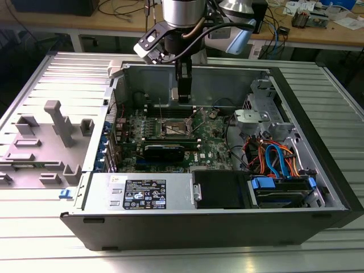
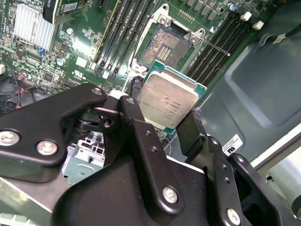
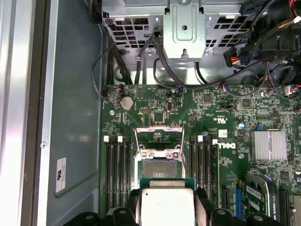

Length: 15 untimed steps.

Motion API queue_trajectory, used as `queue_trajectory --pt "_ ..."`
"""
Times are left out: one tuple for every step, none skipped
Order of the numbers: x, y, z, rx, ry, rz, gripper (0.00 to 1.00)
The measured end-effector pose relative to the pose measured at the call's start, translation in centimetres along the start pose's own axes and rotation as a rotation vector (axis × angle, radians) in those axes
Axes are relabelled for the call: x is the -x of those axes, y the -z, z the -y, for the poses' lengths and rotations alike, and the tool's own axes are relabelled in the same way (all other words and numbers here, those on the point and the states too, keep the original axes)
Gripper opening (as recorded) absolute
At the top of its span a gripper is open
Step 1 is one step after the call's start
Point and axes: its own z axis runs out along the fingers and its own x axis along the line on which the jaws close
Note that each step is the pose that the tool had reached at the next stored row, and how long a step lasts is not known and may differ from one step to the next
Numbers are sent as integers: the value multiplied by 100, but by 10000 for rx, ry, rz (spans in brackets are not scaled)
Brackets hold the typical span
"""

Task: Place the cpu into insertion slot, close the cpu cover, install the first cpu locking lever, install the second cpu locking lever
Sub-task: 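Place the cpu into insertion slot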

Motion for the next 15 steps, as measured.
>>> queue_trajectory --pt "0 -2 0 0 -1 -2 55" --pt "0 -5 1 0 -4 -6 55" --pt "0 -7 1 0 -6 -9 55" --pt "0 -9 2 0 -8 -13 55" --pt "0 -12 2 1 -10 -17 55" --pt "0 -14 3 0 -13 -19 55" --pt "0 -16 3 0 -15 -21 55" --pt "0 -17 4 0 -19 -24 55" --pt "1 -19 4 1 -22 -28 55" --pt "1 -22 4 1 -26 -33 55" --pt "0 -25 5 1 -33 -39 55" --pt "0 -29 5 1 -38 -42 55" --pt "0 -31 5 1 -42 -43 55" --pt "0 -34 5 1 -45 -44 55" --pt "1 -36 6 1 -48 -44 55"
